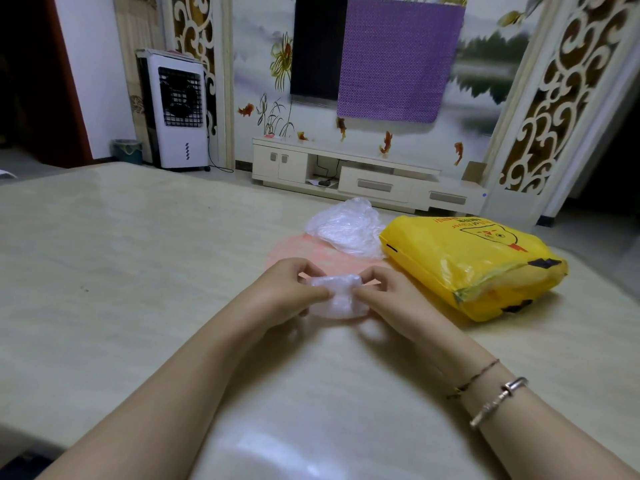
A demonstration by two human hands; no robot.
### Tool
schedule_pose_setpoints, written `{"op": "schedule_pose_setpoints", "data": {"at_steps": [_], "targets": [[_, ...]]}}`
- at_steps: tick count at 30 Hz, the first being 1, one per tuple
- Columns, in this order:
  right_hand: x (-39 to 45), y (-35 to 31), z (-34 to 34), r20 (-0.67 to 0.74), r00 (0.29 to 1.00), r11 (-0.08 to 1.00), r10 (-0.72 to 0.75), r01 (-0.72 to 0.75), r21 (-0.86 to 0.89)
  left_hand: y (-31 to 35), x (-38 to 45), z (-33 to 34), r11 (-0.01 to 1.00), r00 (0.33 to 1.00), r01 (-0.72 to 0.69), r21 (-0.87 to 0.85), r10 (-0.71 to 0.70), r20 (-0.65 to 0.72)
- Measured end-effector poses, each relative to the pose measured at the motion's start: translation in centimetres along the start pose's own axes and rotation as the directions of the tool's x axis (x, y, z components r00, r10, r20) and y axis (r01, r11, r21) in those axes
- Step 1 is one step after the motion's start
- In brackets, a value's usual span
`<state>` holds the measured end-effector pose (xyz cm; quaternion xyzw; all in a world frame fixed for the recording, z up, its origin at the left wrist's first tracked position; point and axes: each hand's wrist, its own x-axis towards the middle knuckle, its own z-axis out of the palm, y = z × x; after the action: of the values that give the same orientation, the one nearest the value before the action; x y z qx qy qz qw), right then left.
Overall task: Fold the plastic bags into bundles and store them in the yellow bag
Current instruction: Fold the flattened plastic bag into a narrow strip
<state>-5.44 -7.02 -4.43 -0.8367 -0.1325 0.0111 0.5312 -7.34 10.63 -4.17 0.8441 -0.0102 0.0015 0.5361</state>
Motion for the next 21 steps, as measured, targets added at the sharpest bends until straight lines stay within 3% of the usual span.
{"op": "schedule_pose_setpoints", "data": {"at_steps": [3, 5, 11, 21], "targets": [[0.5, 0.4, 0.4, -0.103, 0.994, 0.998, 0.044, -0.048, -0.035, -0.1, 0.4, 0.4, 0.999, 0.999, 0.04, 0.016, -0.04, -0.024], [0.7, 0.9, 0.9, -0.143, 0.99, 0.997, -0.003, -0.009, -0.083, -0.2, 0.6, 0.6, 0.998, 0.998, 0.054, 0.034, -0.053, -0.031], [1.4, 1.4, 1.2, -0.064, 0.997, 0.941, -0.031, 0.007, -0.339, -0.5, 0.8, 0.8, 0.996, 0.994, 0.075, 0.048, -0.071, -0.078], [0.2, -0.5, -1.5, -0.067, 0.998, 0.996, -0.022, 0.016, -0.087, 2.3, -0.7, 1.9, 0.996, 0.99, 0.078, -0.047, -0.082, -0.112]]}}
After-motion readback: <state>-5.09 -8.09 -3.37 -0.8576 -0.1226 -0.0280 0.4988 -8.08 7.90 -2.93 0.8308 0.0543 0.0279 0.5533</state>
